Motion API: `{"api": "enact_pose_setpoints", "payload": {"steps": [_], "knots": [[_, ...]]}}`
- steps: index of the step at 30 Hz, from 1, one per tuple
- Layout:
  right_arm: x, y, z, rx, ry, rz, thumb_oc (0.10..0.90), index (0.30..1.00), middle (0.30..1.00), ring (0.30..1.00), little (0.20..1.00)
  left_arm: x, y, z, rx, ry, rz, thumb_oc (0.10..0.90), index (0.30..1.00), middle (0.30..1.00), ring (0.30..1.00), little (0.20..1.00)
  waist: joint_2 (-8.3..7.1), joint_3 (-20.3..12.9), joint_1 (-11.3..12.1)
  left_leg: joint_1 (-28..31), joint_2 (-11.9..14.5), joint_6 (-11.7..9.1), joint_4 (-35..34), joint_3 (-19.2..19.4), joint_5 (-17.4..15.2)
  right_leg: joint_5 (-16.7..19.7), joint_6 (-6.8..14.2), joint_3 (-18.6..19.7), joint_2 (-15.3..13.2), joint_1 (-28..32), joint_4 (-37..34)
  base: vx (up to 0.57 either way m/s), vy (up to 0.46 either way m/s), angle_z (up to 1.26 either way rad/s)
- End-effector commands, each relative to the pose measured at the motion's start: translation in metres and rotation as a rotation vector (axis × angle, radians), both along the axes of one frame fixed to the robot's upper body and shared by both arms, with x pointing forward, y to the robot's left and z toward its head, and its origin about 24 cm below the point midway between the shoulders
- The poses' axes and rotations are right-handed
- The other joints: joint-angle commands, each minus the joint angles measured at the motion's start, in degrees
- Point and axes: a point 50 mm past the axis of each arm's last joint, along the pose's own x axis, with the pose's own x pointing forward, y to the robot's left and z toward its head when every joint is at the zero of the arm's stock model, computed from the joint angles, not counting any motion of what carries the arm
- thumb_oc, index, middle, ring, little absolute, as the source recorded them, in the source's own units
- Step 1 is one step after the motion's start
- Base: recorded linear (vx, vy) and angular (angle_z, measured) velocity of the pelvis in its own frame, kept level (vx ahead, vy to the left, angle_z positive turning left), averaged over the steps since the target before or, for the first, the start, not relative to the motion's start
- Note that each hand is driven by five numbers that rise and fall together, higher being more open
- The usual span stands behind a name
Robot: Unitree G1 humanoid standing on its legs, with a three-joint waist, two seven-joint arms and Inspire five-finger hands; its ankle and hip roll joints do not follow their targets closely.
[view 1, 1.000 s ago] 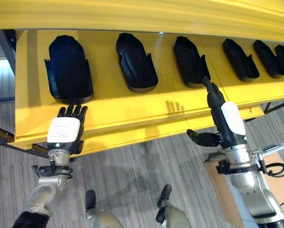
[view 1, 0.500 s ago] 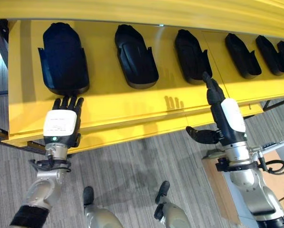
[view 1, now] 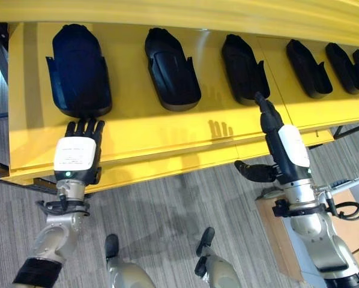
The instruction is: Move parts from the plastic box to the shelf.
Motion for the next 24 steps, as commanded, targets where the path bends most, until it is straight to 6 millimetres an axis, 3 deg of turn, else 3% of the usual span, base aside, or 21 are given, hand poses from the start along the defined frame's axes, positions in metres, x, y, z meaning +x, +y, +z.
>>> {"api": "enact_pose_setpoints", "payload": {"steps": [1, 5, 8, 9, 11, 12, 14, 21, 24], "knots": [[-0.004, 0.001, 0.055, 0.005, -0.288, 0.022, 0.9, 1.0, 1.0, 1.0, 1.0, 0.0, -0.007, 0.031, -0.102, -0.15, -0.076, 0.9, 1.0, 1.0, 1.0, 1.0, 0.18, 0.1, -0.2, 0.8, -6.0, 8.0, 2.8, 1.6, -5.3, -9.2, 0.0, -2.9, 1.6, 6.3, 4.3, 0.0, 0.0, 0.0], [-0.006, -0.002, 0.054, 0.019, -0.276, 0.011, 0.9, 1.0, 1.0, 1.0, 1.0, -0.021, -0.025, 0.012, -0.297, -0.061, -0.188, 0.9, 1.0, 1.0, 1.0, 1.0, 1.57, -1.0, 0.6, 1.3, -6.2, 8.1, 2.3, 1.0, -5.1, -9.4, 0.0, -3.3, 1.5, 7.1, 4.2, 0.0, -0.004, 0.01], [-0.011, -0.005, 0.054, 0.031, -0.267, 0.026, 0.9, 1.0, 1.0, 1.0, 1.0, -0.045, -0.046, -0.008, -0.62, 0.052, -0.32, 0.9, 1.0, 1.0, 1.0, 1.0, 3.56, -2.5, 1.3, 1.8, -6.4, 8.2, 1.6, 0.1, -4.7, -9.6, 0.0, -4.1, 1.3, 8.5, 4.0, 0.01, -0.005, 0.06], [-0.012, -0.005, 0.053, 0.03, -0.265, 0.026, 0.9, 1.0, 1.0, 1.0, 1.0, -0.046, -0.045, -0.008, -0.624, 0.054, -0.32, 0.9, 1.0, 1.0, 1.0, 1.0, 3.61, -2.6, 1.3, 1.8, -6.4, 8.2, 1.5, 0.0, -4.7, -9.6, 0.0, -4.2, 1.3, 8.6, 4.0, 0.0, -0.016, 0.2], [-0.017, -0.006, 0.045, 0.075, -0.203, 0.062, 0.9, 1.0, 1.0, 1.0, 1.0, -0.064, -0.063, -0.022, -1.206, 0.099, -0.424, 0.9, 1.0, 1.0, 1.0, 1.0, 5.58, -4.5, 1.8, 2.8, -6.8, 8.3, 0.5, -0.8, -4.0, -9.9, 0.1, -5.4, 1.2, 10.5, 3.8, -0.01, -0.031, 0.11], [-0.018, -0.006, 0.045, 0.075, -0.201, 0.063, 0.9, 1.0, 1.0, 1.0, 1.0, -0.064, -0.063, -0.022, -1.21, 0.101, -0.425, 0.9, 1.0, 1.0, 1.0, 1.0, 5.63, -4.6, 1.7, 2.9, -6.8, 8.3, 0.4, -0.9, -4.0, -9.9, 0.1, -5.5, 1.2, 10.6, 3.8, 0.0, -0.021, 0.09], [-0.021, -0.008, 0.035, 0.1, -0.134, 0.079, 0.9, 1.0, 1.0, 1.0, 1.0, -0.069, -0.071, -0.03, -1.508, 0.128, -0.46, 0.9, 1.0, 1.0, 1.0, 1.0, 6.97, -6.7, 1.8, 3.3, -7.0, 8.2, -0.3, -1.6, -3.4, -9.9, 0.3, -6.6, 1.2, 12.0, 3.2, 0.0, -0.014, 0.25], [-0.026, -0.013, 0.009, 0.198, 0.035, 0.108, 0.9, 1.0, 1.0, 1.0, 1.0, -0.073, -0.077, -0.035, -1.701, 0.141, -0.485, 0.9, 1.0, 1.0, 1.0, 1.0, 9.79, -12.1, 1.3, 2.9, -7.1, 7.0, -0.8, -3.6, -3.2, -10.7, 1.0, -7.5, 1.6, 14.1, 2.2, -0.04, -0.014, 0.14], [-0.027, -0.013, 0.003, 0.241, 0.072, 0.128, 0.9, 1.0, 1.0, 1.0, 1.0, -0.074, -0.077, -0.038, -1.713, 0.147, -0.477, 0.9, 1.0, 1.0, 1.0, 1.0, 10.24, -13.1, 1.1, 2.5, -7.4, 7.3, -0.9, -3.5, -2.2, -10.1, 0.3, -8.6, 1.3, 14.1, 2.2, -0.05, -0.015, 0.11]]}}
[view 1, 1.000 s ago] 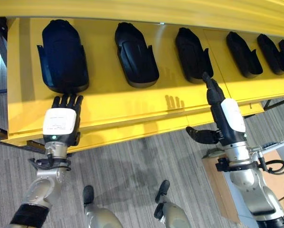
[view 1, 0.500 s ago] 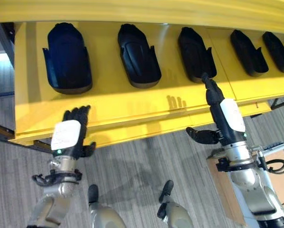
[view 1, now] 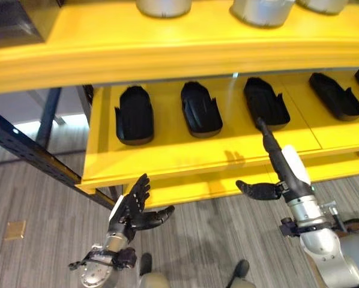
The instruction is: Move parts from the plastic box to the shelf.
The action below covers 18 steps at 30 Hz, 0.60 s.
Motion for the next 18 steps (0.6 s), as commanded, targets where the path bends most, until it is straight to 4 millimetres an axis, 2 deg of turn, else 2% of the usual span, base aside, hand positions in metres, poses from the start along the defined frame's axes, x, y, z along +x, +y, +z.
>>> {"api": "enact_pose_setpoints", "payload": {"steps": [1, 3, 6, 18], "knots": [[0.003, 0.004, 0.033, 0.137, -0.174, 0.078, 0.9, 1.0, 1.0, 1.0, 1.0, 0.011, 0.01, 0.035, 0.002, -0.206, -0.012, 0.9, 1.0, 1.0, 1.0, 1.0, -2.65, -5.2, -1.5, -0.4, -5.5, 5.8, -1.1, 0.9, -2.5, -9.6, -0.6, -2.6, 3.6, 6.3, 2.3, 0.01, -0.046, 0.07], [0.007, 0.008, 0.03, 0.191, -0.146, 0.102, 0.9, 1.0, 1.0, 1.0, 1.0, 0.012, 0.01, 0.029, -0.047, -0.189, 0.026, 0.9, 1.0, 1.0, 1.0, 1.0, -2.11, -6.7, -1.7, 0.1, -5.6, 6.1, -1.1, 1.6, -1.5, -9.2, -1.3, -3.1, 3.2, 6.2, 2.5, -0.07, -0.006, 0.0], [0.01, 0.011, 0.028, 0.216, -0.135, 0.108, 0.9, 1.0, 1.0, 1.0, 1.0, 0.013, 0.008, 0.027, -0.067, -0.186, 0.034, 0.9, 1.0, 1.0, 1.0, 1.0, -1.81, -7.6, -2.0, 0.5, -5.4, 6.1, -1.1, 1.9, -1.6, -9.3, -1.3, -2.5, 3.3, 6.1, 2.6, -0.03, 0.005, -0.05], [0.011, 0.014, 0.025, 0.232, -0.104, 0.137, 0.9, 1.0, 1.0, 1.0, 1.0, 0.011, 0.01, 0.022, -0.064, -0.172, 0.064, 0.9, 1.0, 1.0, 1.0, 1.0, -1.29, -8.6, -2.7, 2.2, -4.9, 6.2, -1.1, 3.4, -1.9, -8.9, -1.3, -0.7, 3.2, 6.3, 2.8, 0.0, 0.002, -0.06]]}}
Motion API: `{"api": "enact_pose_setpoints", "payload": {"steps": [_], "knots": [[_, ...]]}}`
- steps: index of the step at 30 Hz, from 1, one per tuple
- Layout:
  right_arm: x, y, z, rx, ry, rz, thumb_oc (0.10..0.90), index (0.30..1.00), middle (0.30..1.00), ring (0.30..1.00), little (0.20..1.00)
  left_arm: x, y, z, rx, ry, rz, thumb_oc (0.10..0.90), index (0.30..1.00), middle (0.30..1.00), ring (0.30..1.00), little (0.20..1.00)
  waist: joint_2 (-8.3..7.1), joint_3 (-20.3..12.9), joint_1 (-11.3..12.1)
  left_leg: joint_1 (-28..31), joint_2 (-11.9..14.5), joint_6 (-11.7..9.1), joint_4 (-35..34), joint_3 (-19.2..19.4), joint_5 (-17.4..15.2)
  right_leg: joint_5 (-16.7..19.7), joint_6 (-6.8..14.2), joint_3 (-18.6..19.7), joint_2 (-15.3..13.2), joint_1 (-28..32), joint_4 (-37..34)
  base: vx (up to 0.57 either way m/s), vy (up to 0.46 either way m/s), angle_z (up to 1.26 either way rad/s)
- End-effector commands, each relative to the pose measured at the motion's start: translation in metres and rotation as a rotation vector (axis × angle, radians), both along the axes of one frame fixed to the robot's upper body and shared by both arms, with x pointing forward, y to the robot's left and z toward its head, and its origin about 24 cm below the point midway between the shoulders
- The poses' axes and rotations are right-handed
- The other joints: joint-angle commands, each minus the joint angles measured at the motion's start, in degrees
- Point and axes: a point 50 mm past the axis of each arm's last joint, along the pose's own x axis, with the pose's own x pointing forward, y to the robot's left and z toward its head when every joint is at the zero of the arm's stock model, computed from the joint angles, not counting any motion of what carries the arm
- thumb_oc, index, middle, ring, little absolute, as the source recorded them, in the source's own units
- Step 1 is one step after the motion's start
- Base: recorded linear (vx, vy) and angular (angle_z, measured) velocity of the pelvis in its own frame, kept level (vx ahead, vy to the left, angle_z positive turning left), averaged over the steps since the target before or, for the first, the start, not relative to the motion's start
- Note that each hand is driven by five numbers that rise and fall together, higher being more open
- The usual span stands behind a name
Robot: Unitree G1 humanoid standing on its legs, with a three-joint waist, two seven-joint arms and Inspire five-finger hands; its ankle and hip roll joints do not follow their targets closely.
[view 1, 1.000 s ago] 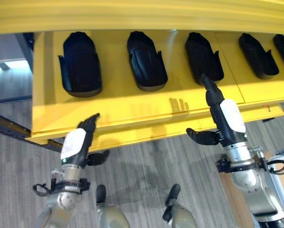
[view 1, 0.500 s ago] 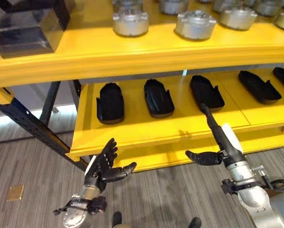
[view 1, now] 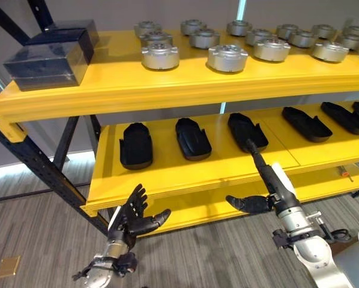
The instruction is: Move parts from the plastic box to the shelf.
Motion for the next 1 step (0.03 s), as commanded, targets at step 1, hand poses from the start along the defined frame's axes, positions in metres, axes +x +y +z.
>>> {"api": "enact_pose_setpoints", "payload": {"steps": [1], "knots": [[0.0125, 0.0053, 0.0492, 0.063, -0.255, 0.057, 0.9, 1.0, 1.0, 1.0, 1.0, 0.0221, 0.0083, 0.0468, 0.029, -0.268, -0.003, 0.9, 1.0, 1.0, 1.0, 1.0, -0.8, -1.0, -0.1, 0.2, -4.9, 6.0, -0.6, 1.9, -2.2, -8.7, -1.2, -2.3, 3.3, 5.7, 2.8, 0.01, 0.0, -0.04]]}}
